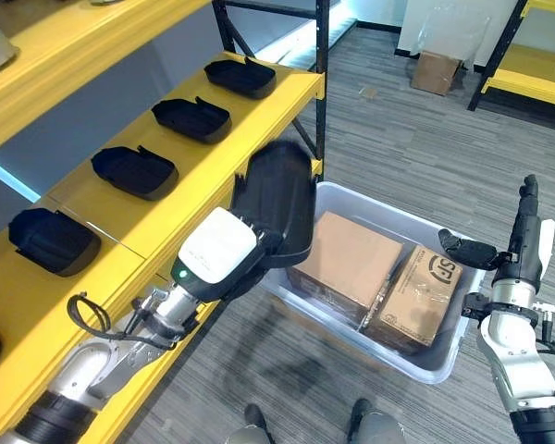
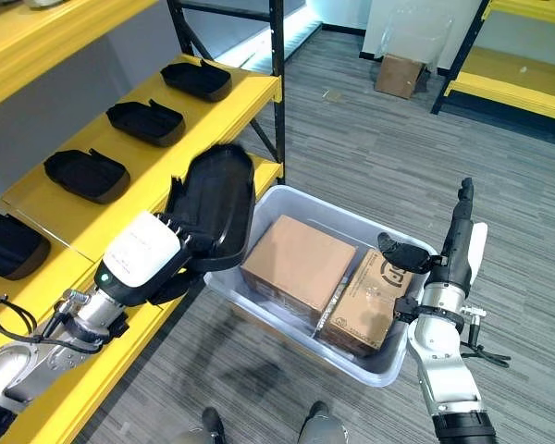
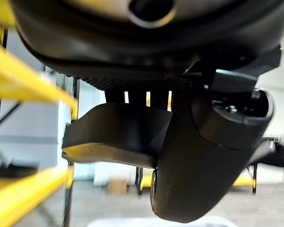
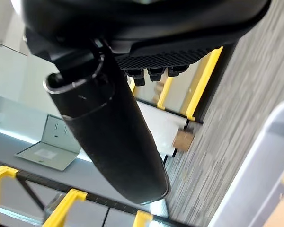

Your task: Move parts from the plastic box to the shelf.

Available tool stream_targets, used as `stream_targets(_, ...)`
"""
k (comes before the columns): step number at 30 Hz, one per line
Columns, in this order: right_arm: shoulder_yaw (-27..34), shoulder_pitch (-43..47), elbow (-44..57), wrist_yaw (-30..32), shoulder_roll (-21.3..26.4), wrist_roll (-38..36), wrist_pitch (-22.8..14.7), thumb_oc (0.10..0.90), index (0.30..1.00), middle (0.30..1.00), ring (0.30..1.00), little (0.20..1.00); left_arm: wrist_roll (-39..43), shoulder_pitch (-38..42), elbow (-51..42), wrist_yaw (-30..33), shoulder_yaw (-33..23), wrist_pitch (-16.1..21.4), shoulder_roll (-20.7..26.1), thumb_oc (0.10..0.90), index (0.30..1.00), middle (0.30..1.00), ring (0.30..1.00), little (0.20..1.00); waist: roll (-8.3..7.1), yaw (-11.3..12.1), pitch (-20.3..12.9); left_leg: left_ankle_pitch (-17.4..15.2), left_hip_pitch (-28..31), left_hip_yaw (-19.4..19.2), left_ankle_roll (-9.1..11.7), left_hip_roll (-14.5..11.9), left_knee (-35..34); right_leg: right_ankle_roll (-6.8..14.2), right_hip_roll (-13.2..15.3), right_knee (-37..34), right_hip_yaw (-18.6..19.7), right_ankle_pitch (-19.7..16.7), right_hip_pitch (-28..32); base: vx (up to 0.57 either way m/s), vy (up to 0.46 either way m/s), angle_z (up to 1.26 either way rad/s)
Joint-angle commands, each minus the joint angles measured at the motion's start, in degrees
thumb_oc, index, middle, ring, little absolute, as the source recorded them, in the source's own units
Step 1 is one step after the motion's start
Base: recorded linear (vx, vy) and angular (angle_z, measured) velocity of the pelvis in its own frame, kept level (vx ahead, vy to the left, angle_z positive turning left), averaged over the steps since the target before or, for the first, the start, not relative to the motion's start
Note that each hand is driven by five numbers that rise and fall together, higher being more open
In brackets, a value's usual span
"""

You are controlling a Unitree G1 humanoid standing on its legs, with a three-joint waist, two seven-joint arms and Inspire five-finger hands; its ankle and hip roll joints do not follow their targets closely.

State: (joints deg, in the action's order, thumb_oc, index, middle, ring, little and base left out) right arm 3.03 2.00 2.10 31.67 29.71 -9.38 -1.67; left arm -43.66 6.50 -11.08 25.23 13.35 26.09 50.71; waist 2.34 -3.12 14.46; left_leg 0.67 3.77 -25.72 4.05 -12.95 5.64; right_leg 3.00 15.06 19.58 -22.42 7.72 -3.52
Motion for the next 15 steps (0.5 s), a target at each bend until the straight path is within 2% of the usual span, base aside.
stream_targets(1, 1.4, 1.7, 4.5, 5.0, 1.0, 0.5, -6.4, 0.9, 1.0, 1.0, 1.0, 1.0, 3.7, 5.3, -8.8, 6.7, -1.0, 0.6, -1.8, 0.4, 0.3, 0.3, 0.3, 0.3, -0.27, -1.9, -8.2, -0.7, 6.9, -0.1, 2.4, -2.5, 1.3, 1.8, -2.7, -1.7, -2.1, -1.7, 2.6, -0.12, 0.283, 0.61)
stream_targets(6, -0.5, 2.1, 4.6, 4.3, -1.8, 4.6, -4.6, 0.9, 1.0, 1.0, 1.0, 1.0, 3.7, 9.6, -10.4, 7.1, 1.7, -0.8, -3.9, 0.4, 0.3, 0.3, 0.3, 0.3, -0.86, -1.3, -8.4, -3.7, 6.5, 1.2, 0.5, 1.2, -2.9, 5.7, 0.4, -5.4, 0.1, -7.7, 4.0, -0.13, 0.27, 0.42)
stream_targets(7, -0.8, 2.4, 4.7, 4.2, -1.9, 4.9, -4.5, 0.9, 1.0, 1.0, 1.0, 1.0, 3.4, 9.9, -10.7, 7.0, 1.8, -0.9, -4.1, 0.4, 0.3, 0.3, 0.3, 0.3, -0.99, -1.1, -8.4, -3.5, 6.4, 1.3, 0.4, 1.7, -3.4, 6.2, 0.9, -6.3, 0.3, -9.0, 4.1, -0.19, 0.223, 0.2)
stream_targets(8, -1.0, 2.4, 4.8, 4.0, -1.9, 5.1, -4.7, 0.9, 1.0, 1.0, 1.0, 1.0, 3.2, 9.9, -10.9, 7.1, 1.8, -1.0, -4.1, 0.4, 0.3, 0.3, 0.3, 0.3, -1.13, -1.0, -8.2, -2.8, 6.0, 0.3, 0.0, 1.8, -3.4, 5.7, 1.3, -6.5, -0.7, -10.0, 3.9, -0.22, 0.24, 0.23)
stream_targets(9, -1.1, 2.4, 5.4, 3.8, -2.1, 6.2, -4.7, 0.9, 1.0, 1.0, 1.0, 1.0, 2.8, 10.2, -11.5, 6.6, 1.5, -1.0, -4.3, 0.4, 0.3, 0.3, 0.3, 0.3, -1.36, -0.7, -8.1, -2.9, 5.8, 0.5, -0.2, 2.5, -3.5, 6.4, 2.5, -7.3, -0.2, -12.1, 3.7, -0.2, 0.208, 0.14)
stream_targets(11, -1.4, 2.5, 6.0, 4.0, -2.1, 6.9, -4.6, 0.9, 1.0, 1.0, 1.0, 1.0, 2.9, 10.5, -11.9, 6.4, 1.5, -1.5, -4.2, 0.4, 0.3, 0.3, 0.3, 0.3, -1.51, -0.4, -8.0, -3.2, 5.8, 0.5, -0.5, 3.2, -3.5, 7.0, 3.4, -7.9, 0.0, -13.5, 3.7, -0.14, 0.213, 0.02)
stream_targets(12, -1.6, 2.5, 6.9, 3.7, -2.4, 8.2, -4.7, 0.9, 1.0, 1.0, 1.0, 1.0, 2.9, 10.7, -12.2, 6.3, 1.4, -2.0, -4.1, 0.4, 0.3, 0.3, 0.3, 0.3, -1.92, 0.1, -7.9, -3.9, 5.7, 0.8, -1.1, 4.7, -3.6, 8.3, 5.7, -9.0, 0.4, -17.3, 3.4, -0.15, 0.236, -0.03)
stream_targets(13, -1.6, 2.5, 7.2, 3.5, -2.4, 8.3, -4.7, 0.9, 1.0, 1.0, 1.0, 1.0, 2.9, 10.8, -12.3, 6.3, 1.3, -2.0, -4.1, 0.4, 0.3, 0.3, 0.3, 0.3, -1.95, 0.2, -7.9, -4.0, 5.6, 0.8, -1.2, 5.0, -3.7, 8.5, 6.0, -9.2, 0.5, -17.7, 3.3, -0.18, 0.305, 0.07)
stream_targets(15, -1.6, 1.6, 8.8, 2.8, -2.8, 9.0, -4.0, 0.9, 1.0, 1.0, 1.0, 1.0, 3.2, 11.6, -12.4, 5.2, 1.6, -2.7, -4.5, 0.4, 0.3, 0.3, 0.3, 0.3, -2.3, -0.1, -7.5, -4.4, 5.2, 1.7, -2.2, 6.7, -4.3, 9.6, 7.2, -10.1, 3.3, -20.7, 2.6, -0.14, 0.258, 0.03)
